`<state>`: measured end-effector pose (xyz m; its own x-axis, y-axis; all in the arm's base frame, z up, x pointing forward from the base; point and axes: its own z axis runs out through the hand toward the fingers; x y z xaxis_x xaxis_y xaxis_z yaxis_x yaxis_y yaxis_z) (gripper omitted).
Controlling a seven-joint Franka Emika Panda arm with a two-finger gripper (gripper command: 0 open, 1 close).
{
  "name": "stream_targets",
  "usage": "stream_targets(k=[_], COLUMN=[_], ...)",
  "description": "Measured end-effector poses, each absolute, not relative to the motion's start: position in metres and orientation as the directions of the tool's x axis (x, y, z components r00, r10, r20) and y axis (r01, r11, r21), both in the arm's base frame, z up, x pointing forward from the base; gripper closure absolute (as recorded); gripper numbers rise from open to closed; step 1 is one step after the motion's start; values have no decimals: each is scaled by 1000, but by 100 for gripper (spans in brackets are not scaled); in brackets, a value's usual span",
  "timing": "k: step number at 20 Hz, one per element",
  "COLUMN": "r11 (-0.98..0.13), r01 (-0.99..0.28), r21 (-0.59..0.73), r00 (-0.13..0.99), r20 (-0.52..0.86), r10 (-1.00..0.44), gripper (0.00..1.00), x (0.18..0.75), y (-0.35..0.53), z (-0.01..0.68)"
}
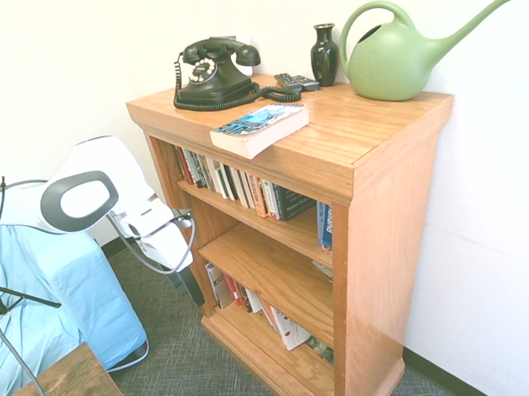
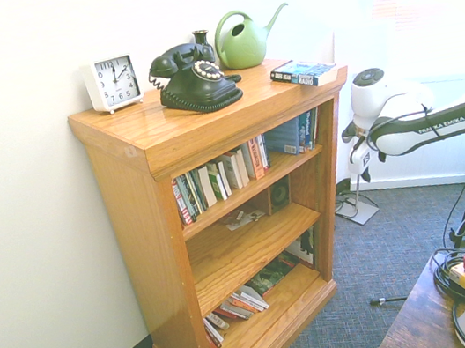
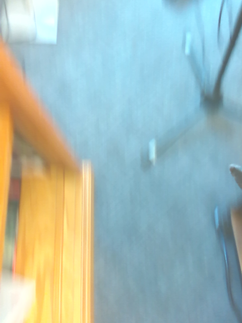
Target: Shelf the books
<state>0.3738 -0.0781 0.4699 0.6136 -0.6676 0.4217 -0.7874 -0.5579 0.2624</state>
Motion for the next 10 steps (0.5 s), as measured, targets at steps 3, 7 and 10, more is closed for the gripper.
stream_targets(k=[3,7,10], r11=[-490,-388,-314], r01=[-800,-809,-811], r21=[346,441,493], r00=[598,586,585], r20=[528,643,693], r10=[-603,-492,-422], gripper=[0,0,0], x=[380,390,405], y=[-79,-58,-47], z=[505,538,553])
